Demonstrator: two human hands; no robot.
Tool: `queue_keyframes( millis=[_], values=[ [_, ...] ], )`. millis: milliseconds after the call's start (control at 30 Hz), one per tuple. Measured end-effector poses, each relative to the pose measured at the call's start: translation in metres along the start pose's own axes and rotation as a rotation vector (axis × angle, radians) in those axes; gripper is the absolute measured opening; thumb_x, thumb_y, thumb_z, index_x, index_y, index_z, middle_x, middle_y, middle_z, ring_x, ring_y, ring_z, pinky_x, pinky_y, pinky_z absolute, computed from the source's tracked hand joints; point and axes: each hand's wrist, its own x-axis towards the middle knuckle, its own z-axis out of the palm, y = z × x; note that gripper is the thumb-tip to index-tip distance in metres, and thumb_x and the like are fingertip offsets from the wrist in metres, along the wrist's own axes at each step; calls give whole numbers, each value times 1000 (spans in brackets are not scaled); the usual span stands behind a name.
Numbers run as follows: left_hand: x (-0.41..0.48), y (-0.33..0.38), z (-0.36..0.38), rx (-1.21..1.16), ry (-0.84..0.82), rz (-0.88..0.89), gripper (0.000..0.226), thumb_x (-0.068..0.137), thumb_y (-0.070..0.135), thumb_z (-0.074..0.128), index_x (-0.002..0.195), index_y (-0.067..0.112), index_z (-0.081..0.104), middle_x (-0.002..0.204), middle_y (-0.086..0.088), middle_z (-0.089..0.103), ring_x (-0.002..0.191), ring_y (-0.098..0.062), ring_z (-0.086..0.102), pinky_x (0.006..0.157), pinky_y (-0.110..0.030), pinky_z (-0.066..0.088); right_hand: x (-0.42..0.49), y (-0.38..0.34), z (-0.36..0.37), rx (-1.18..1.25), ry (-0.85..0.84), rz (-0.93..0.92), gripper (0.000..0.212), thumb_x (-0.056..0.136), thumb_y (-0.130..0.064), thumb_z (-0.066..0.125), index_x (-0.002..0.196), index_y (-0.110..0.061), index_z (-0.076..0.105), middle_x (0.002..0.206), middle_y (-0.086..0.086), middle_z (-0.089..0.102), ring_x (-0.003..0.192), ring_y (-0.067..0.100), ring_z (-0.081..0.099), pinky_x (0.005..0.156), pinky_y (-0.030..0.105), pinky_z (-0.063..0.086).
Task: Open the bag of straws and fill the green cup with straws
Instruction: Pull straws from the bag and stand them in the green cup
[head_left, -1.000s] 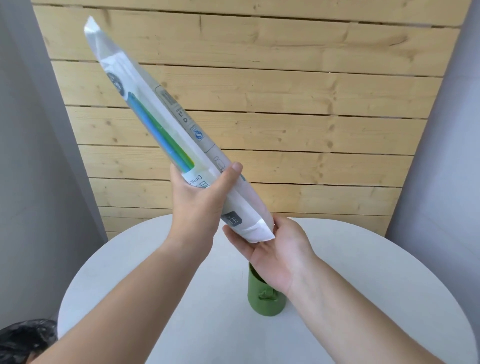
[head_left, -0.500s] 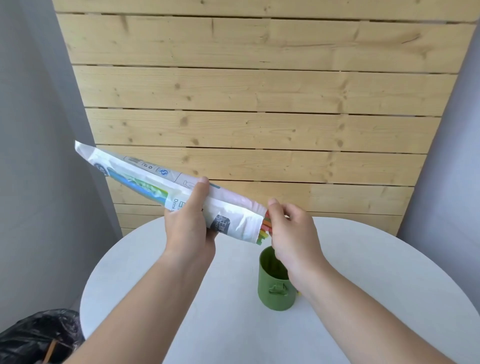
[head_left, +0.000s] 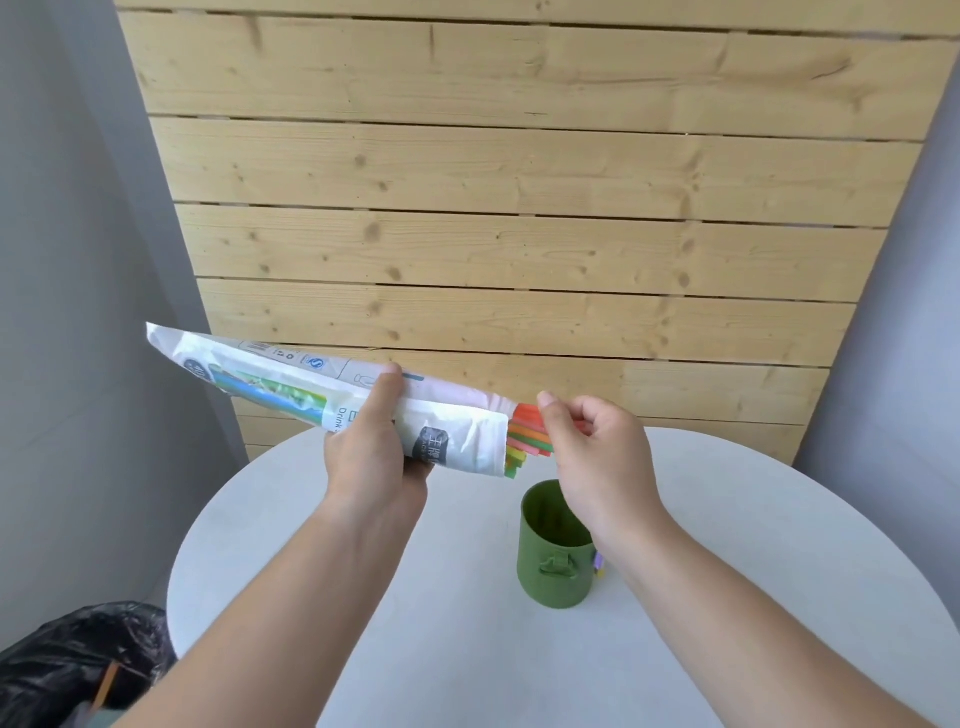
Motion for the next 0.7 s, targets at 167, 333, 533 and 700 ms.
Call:
queue_keyframes(
  millis=[167,333,533,700],
  values=[
    [6,4,-7,-22,43,-41,32,93,22,80,120,13,66,119,-8,78,89,-22,77,93,-44,63,6,5,-12,-33,34,-75,43,99,-42,53,66,-15,49,48,-11,42,47,6,37,46,19,30],
    [8,3,-7,-33,65,-57,28,93,20,80,117,14,66,120,-6,78,87,-21,77,99,-50,60,9,6,-16,20,-4,-61,42,96,-44,55,67,-15,49,49,-10,38,48,15,35,51,29,31],
    [7,0,-6,-26,58,-39,34,93,18,80,124,13,65,110,-5,79,85,-21,78,93,-48,63,8,7,-13,154,-47,26,37,94,-44,58,69,-17,56,44,-13,38,47,17,34,53,32,29],
    [16,7,-12,-49,68,-16,43,92,19,81,131,13,65,119,-4,79,98,-22,80,90,-49,64,13,6,-21,148,-2,25,37,92,-42,59,62,-21,52,44,-11,33,48,19,28,55,35,28]
  ],
)
